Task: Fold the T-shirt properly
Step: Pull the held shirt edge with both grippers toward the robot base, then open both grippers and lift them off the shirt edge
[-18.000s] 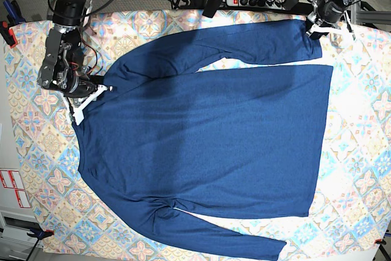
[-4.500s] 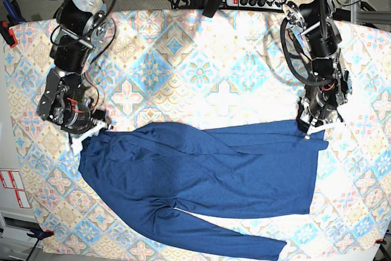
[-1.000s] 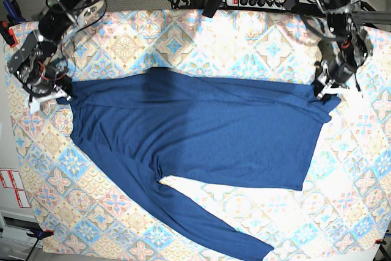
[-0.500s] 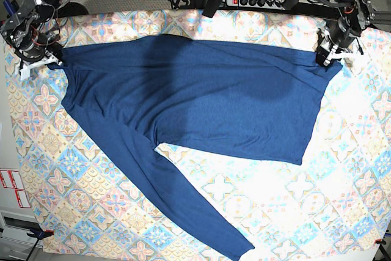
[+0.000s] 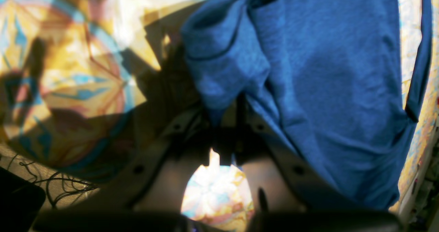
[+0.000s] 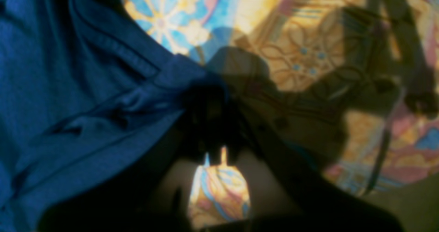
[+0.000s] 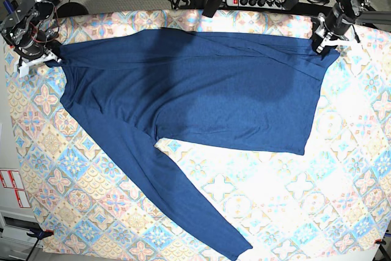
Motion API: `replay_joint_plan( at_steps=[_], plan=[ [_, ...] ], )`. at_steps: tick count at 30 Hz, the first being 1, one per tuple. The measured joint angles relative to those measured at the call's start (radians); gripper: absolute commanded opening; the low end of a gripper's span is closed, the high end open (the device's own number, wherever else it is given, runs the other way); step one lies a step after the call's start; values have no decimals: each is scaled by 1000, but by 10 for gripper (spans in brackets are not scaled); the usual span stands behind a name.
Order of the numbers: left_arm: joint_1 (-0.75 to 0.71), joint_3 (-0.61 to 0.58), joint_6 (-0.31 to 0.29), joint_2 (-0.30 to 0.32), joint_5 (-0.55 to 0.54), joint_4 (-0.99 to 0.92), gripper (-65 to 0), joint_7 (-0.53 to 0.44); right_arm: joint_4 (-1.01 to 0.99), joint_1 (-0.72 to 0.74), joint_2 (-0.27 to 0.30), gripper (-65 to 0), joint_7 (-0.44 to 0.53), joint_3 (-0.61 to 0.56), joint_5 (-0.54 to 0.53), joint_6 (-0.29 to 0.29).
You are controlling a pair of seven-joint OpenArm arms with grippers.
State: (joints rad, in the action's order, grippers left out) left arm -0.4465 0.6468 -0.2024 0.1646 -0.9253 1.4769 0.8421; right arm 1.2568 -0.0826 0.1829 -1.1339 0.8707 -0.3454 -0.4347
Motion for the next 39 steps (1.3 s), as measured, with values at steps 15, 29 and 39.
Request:
replay_joint_plan(
  at_steps=[15, 29, 39],
  plan=[
    [-62, 1, 1, -12, -10, 19, -534, -20, 89, -37, -1, -564, -16, 0, 15, 9],
    [-100, 60, 10, -57, -3, 69, -523, -16, 134, -66, -18, -555, -22, 8, 24, 13],
    [-97, 61, 10, -58, -2, 73, -518, -19, 199, -64, -74, -493, -64, 8, 24, 17]
  ],
)
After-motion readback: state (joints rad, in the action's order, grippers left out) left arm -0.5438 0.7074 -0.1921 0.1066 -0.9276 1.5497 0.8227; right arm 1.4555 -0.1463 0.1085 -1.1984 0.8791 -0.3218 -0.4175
